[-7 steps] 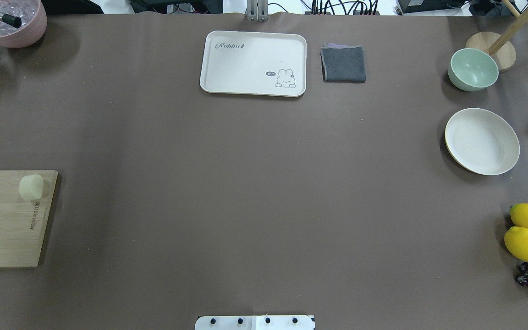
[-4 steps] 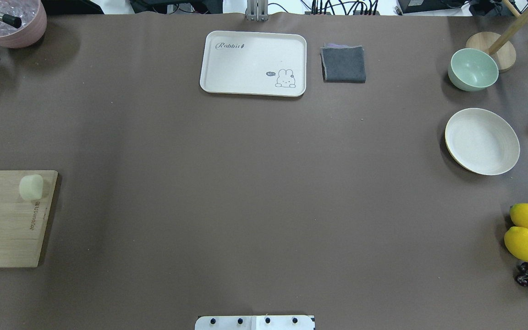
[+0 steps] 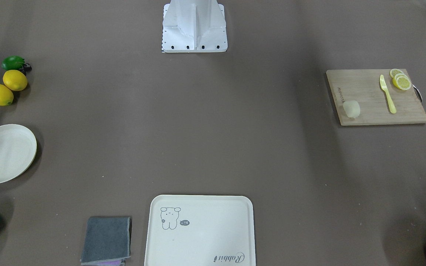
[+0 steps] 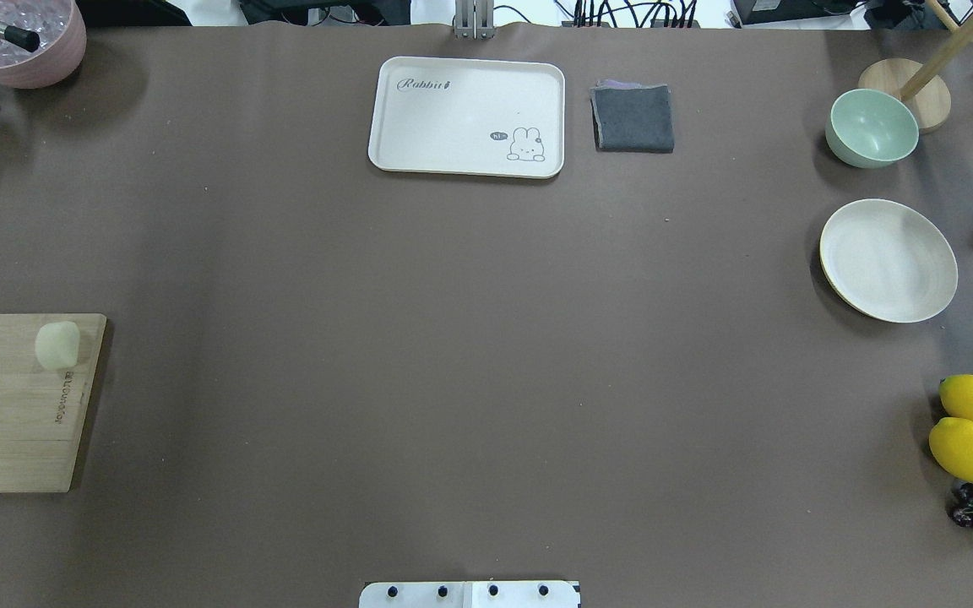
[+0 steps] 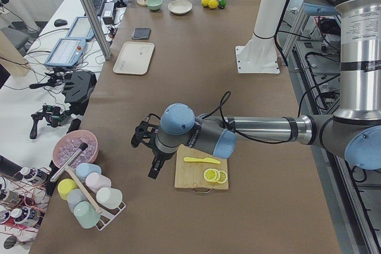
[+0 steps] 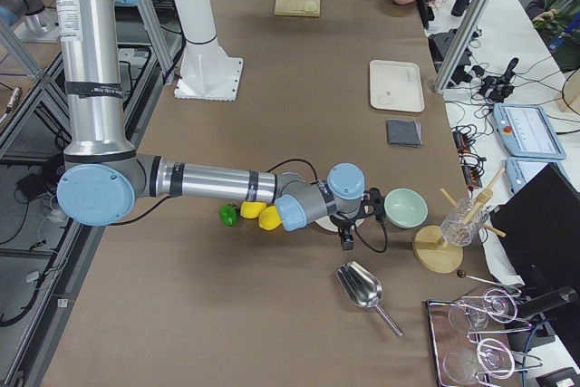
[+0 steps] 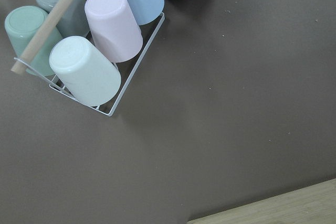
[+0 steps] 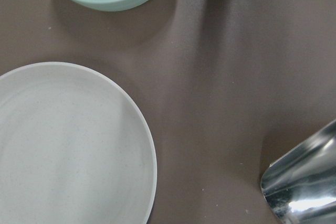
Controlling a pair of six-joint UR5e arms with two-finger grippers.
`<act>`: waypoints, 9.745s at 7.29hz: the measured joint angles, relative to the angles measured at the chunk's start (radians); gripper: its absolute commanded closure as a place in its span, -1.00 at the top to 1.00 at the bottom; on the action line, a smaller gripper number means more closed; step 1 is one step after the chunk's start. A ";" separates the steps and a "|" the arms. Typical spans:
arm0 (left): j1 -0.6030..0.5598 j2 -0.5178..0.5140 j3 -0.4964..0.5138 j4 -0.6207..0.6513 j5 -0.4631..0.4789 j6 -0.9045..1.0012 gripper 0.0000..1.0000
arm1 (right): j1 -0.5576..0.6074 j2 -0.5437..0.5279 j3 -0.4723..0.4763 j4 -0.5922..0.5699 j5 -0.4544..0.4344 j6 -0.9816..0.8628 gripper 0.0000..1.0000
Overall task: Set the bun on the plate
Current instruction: 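Hook the right gripper on the white plate rim and drag it toward the robot, then slide the white plate to the table center with the right gripper, then lift the right gripper off the plate while the left gripper grasps the pale bun, then carry the bun over the white plate with the left gripper while the right arm withdraws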
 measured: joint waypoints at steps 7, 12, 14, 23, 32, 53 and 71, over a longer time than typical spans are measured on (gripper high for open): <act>0.001 -0.002 0.001 -0.002 0.000 -0.042 0.95 | -0.094 0.014 -0.028 0.080 -0.044 0.206 1.00; 0.001 -0.013 0.002 -0.001 0.001 -0.052 0.95 | -0.139 0.006 -0.048 0.083 -0.045 0.222 0.99; 0.000 -0.014 0.000 -0.002 0.001 -0.052 0.95 | -0.142 -0.003 -0.051 0.084 -0.045 0.221 -0.74; 0.000 -0.015 -0.022 0.000 0.000 -0.052 0.95 | -0.109 -0.001 0.044 0.083 0.069 0.402 -1.00; 0.004 -0.015 -0.013 0.000 0.000 -0.059 0.95 | -0.688 0.385 0.302 0.025 -0.415 1.211 -1.00; 0.874 0.072 -0.100 -0.436 0.477 -1.034 0.69 | -0.599 0.461 0.243 -0.031 -0.353 1.186 1.00; 0.818 -0.493 -0.164 0.155 0.395 -1.093 -0.52 | -0.471 0.358 0.259 -0.049 -0.217 1.056 1.00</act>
